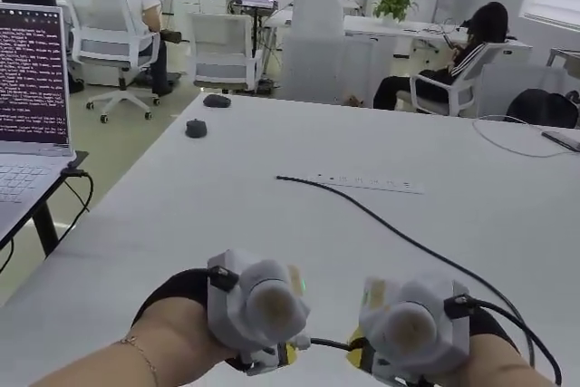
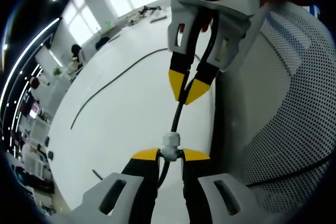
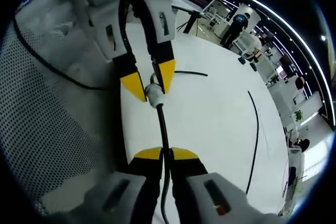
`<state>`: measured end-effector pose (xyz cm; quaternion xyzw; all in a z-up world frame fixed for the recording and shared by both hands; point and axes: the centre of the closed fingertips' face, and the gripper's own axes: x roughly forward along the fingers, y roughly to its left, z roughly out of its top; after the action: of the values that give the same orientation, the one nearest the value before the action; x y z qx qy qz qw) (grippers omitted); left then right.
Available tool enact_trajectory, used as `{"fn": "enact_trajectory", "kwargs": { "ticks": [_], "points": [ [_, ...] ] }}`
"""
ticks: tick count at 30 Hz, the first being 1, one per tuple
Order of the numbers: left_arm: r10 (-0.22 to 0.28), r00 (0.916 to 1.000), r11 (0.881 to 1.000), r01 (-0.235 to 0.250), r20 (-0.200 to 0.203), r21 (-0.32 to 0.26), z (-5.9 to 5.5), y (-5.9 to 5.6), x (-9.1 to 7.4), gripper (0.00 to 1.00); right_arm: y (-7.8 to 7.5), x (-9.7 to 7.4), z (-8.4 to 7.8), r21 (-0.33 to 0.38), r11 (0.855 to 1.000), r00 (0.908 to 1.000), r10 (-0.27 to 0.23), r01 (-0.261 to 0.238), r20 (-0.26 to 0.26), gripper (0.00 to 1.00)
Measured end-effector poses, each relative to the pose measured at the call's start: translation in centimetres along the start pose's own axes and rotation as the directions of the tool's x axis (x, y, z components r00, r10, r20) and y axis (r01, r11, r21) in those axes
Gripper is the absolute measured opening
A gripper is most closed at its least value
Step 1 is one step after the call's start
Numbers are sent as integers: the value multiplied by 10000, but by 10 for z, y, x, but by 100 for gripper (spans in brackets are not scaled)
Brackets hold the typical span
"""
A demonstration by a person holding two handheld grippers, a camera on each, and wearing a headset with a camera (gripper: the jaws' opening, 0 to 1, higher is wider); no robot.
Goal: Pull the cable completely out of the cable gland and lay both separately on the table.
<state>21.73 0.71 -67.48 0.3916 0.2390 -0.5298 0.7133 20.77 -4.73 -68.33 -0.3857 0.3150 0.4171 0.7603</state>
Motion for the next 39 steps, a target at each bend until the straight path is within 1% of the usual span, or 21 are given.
{"fn": "enact_trajectory", "kwargs": {
  "ticks": [2, 5, 9, 10, 13, 16, 17, 18, 19, 20, 22, 23, 24, 26, 29, 31, 33, 34, 35, 37, 39],
  "points": [
    [7, 10000, 10000, -6, 74, -79, 1, 1, 0, 16, 0, -1, -1, 60, 10000, 10000, -37, 37, -12, 3],
    [124, 9998, 9999, -124, -154, -13, -4, 3, 0, 16, -4, 0, -11, -77, 9997, 9983, -235, 231, -534, 3],
    [302, 9993, 9995, -304, -199, -117, -5, 7, -1, 16, -10, 0, -25, 402, 9983, 9941, -369, 411, -1018, 3],
    [329, 9991, 9994, -332, -248, -108, -6, 8, 0, 16, -11, 0, -29, 481, 9978, 9921, -393, 453, -1192, 3],
    [388, 9985, 9992, -391, -394, -78, -9, 9, 0, 16, -14, -1, -46, 476, 9966, 9783, -564, 671, -1992, 3],
    [437, 9984, 9990, -440, -353, -74, -8, 10, -1, 17, -12, -1, -47, 432, 9977, 9767, -424, 526, -2104, 4],
    [585, 9976, 9983, -582, -368, 69, -8, 12, -2, 17, -9, 0, -40, 442, 9978, 9818, -401, 491, -1858, 9],
    [672, 9972, 9976, -667, -339, 171, -7, 13, -2, 17, -8, 3, -29, 503, 9975, 9898, -427, 499, -1357, 19],
    [669, 9974, 9976, -664, -284, 192, -6, 13, -3, 17, -6, 4, -22, 524, 9979, 9936, -329, 387, -1083, 28],
    [649, 9976, 9978, -645, -245, 177, -5, 12, -3, 17, -3, 4, -15, 478, 9986, 9966, -167, 207, -808, 30],
    [608, 9979, 9980, -605, -220, 164, -5, 11, -3, 17, -1, 4, -9, 83, 9999, 9981, -95, 101, -615, 25],
    [599, 9979, 9980, -594, -228, 205, -4, 11, -3, 17, 0, 3, -4, -106, 9999, 9992, -92, 88, -382, 25],
    [606, 9979, 9979, -601, -214, 242, -4, 11, -3, 17, 2, 3, 2, -44, 10000, 9999, -49, 49, -119, 26],
    [614, 9980, 9976, -610, -120, 325, -1, 10, -3, 17, 6, 2, 8, -149, 9999, 9999, 67, -65, 152, 25],
    [461, 9989, 9982, -460, -21, 395, 2, 5, -2, 17, 7, 2, 10, -355, 9994, 9997, 48, -40, 224, 21],
    [411, 9991, 9972, -406, -66, 622, 2, 3, -1, 17, 5, 2, 7, -362, 9993, 10000, 35, -31, 84, 14],
    [316, 9995, 9972, -313, -36, 680, 3, 2, -1, 17, 4, 2, 5, -399, 9992, 10000, 36, -37, -8, 3],
    [210, 9998, 9972, -212, 40, 720, 5, -1, -1, 17, 4, 2, 4, -357, 9993, 10000, 73, -73, 13, 3],
    [217, 9998, 9972, -219, 27, 721, 5, -1, -1, 17, 4, 2, 0, -81, 9999, 9999, 106, -107, -123, 3],
    [151, 9998, 9970, -157, 85, 752, 6, -3, 0, 17, 6, 3, -2, -152, 9998, 9997, 154, -157, -202, 3],
    [138, 9998, 9970, -146, 113, 760, 7, -3, 0, 17, 5, 4, -3, -238, 9997, 9996, 58, -64, -277, 3]
  ]
}}
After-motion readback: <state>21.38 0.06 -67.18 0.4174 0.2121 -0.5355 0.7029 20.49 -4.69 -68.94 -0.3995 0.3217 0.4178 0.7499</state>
